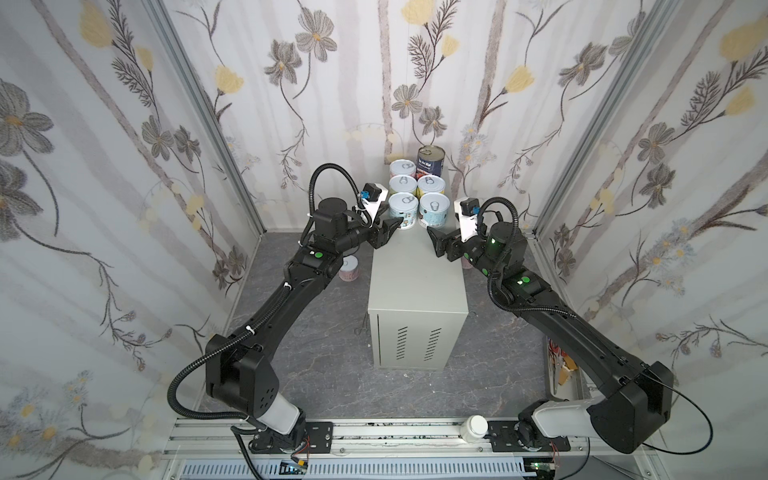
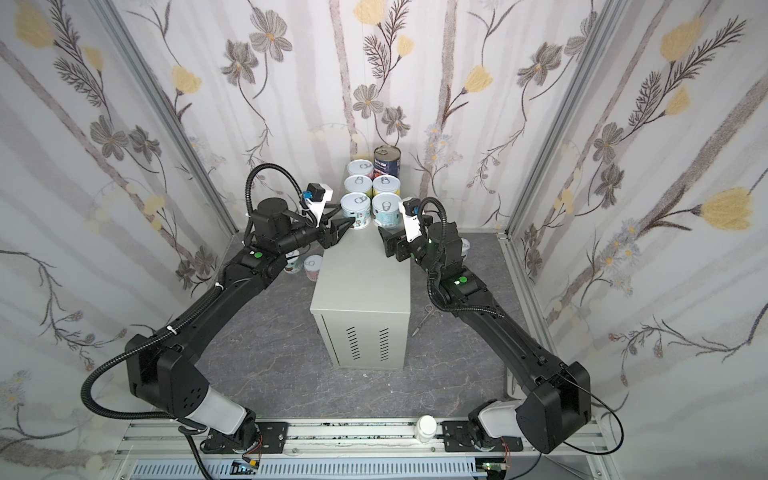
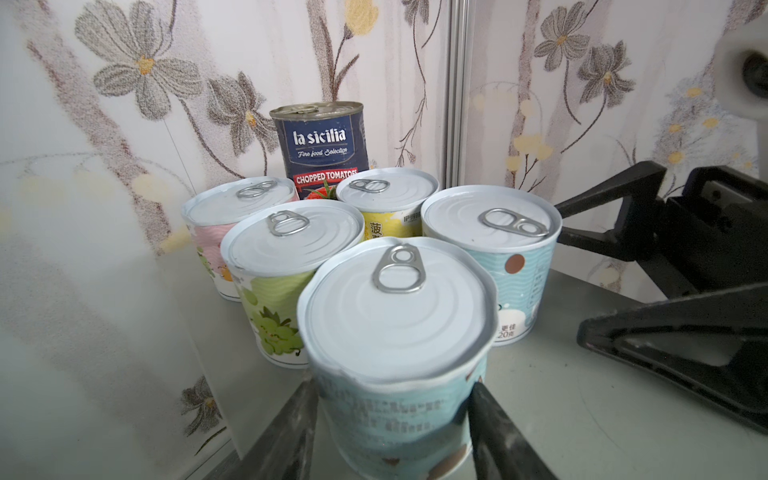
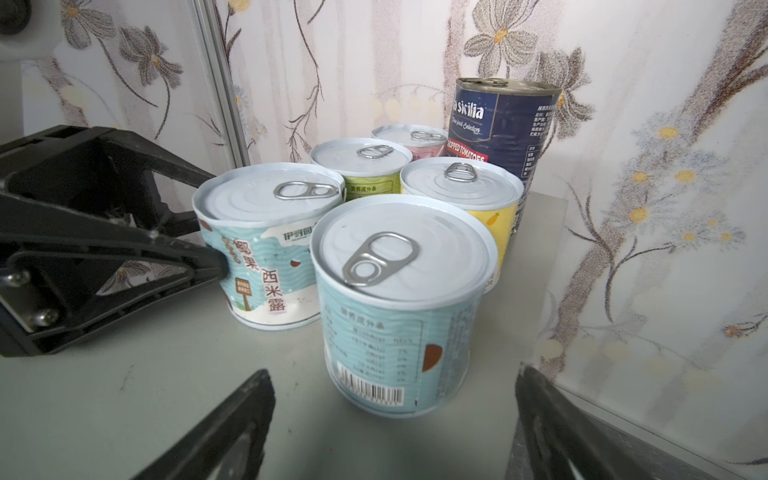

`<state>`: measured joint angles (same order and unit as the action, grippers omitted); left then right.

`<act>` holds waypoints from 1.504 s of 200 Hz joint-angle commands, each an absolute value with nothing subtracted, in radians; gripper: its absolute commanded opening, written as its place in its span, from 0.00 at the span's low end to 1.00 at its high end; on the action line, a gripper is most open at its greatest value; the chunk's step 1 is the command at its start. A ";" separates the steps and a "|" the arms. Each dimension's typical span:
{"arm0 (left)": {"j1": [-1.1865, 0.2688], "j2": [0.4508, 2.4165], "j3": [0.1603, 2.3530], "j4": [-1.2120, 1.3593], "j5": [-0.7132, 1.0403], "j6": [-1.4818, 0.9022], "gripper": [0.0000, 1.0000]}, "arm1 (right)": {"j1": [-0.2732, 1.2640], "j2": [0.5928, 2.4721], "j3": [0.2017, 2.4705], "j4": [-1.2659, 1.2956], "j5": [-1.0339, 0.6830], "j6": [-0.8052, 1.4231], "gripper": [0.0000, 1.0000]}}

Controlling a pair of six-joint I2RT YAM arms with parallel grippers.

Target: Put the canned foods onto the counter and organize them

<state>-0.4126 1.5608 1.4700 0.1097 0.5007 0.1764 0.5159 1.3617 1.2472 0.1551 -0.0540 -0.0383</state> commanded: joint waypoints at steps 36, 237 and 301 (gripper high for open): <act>-0.413 1.565 1.482 0.118 0.503 0.184 0.56 | 0.517 1.379 1.265 0.202 -0.072 -0.059 0.88; -0.413 1.574 1.491 0.103 0.489 0.199 0.57 | 0.514 1.436 1.307 0.225 -0.094 -0.067 0.79; -0.413 1.579 1.492 0.103 0.488 0.201 0.57 | 0.514 1.448 1.315 0.225 -0.101 -0.071 0.77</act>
<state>-0.4137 1.5719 1.4807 0.0990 0.4973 0.1841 0.5148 1.4414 1.3029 0.1902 -0.0807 -0.0467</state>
